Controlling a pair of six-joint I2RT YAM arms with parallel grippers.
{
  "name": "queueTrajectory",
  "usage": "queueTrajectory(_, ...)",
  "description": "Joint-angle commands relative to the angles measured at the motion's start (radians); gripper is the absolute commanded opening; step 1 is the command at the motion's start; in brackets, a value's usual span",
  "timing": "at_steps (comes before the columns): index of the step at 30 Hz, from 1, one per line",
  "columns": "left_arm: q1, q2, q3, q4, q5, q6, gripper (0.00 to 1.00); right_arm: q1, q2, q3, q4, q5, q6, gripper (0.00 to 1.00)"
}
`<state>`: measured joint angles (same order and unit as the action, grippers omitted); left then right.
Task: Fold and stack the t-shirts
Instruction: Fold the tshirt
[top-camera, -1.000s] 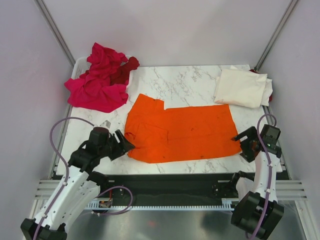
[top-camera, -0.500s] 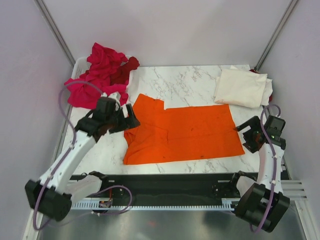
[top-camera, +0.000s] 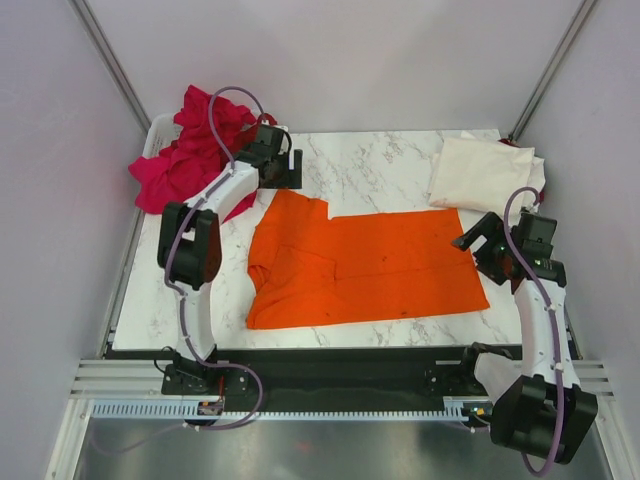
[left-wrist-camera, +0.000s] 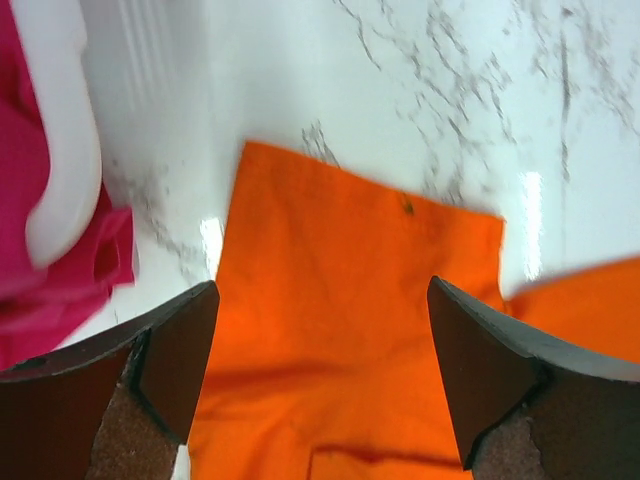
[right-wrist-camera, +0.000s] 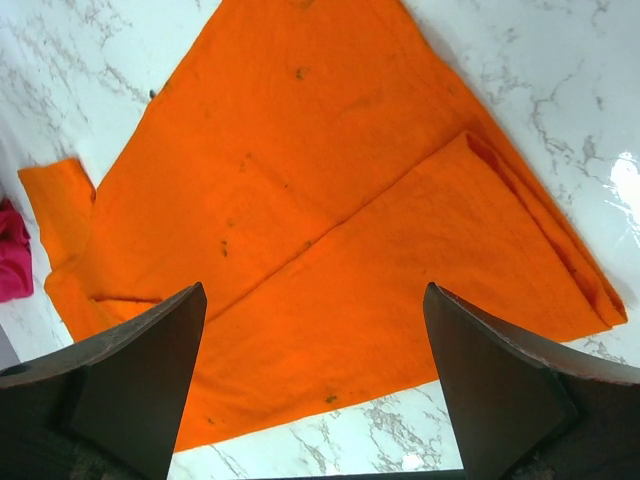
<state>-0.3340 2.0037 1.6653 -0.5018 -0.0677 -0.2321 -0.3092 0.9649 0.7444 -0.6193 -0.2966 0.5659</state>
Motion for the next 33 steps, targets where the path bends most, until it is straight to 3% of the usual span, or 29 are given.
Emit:
queueTrajectory(1, 0.021, 0.117, 0.141, 0.014, 0.019, 0.079, 0.9, 0.03, -0.046, 0.016, 0.02, -0.015, -0.038, 0.98)
queueTrajectory(5, 0.027, 0.232, 0.296, -0.035, 0.022, 0.074, 0.89, 0.039, -0.081, 0.004, 0.007, -0.012, -0.046, 0.98)
queueTrajectory(9, 0.027, 0.311, 0.355, -0.055, 0.022, 0.079, 0.86, 0.048, -0.084, -0.002, 0.009, -0.012, -0.049, 0.98)
queueTrajectory(24, 0.027, 0.352, 0.254, -0.075, -0.055, 0.065, 0.8, 0.056, -0.068, -0.011, 0.015, 0.008, -0.052, 0.98)
queueTrajectory(27, 0.03, 0.365, 0.251, -0.076, -0.029, 0.057, 0.73, 0.056, -0.071, -0.011, 0.015, 0.013, -0.052, 0.98)
queueTrajectory(30, 0.03, 0.372, 0.254, -0.078, -0.017, 0.053, 0.58, 0.056, -0.074, -0.013, 0.009, 0.017, -0.055, 0.98)
queueTrajectory(33, 0.03, 0.382, 0.263, -0.078, 0.0, 0.062, 0.27, 0.058, -0.075, -0.013, 0.009, 0.025, -0.057, 0.98)
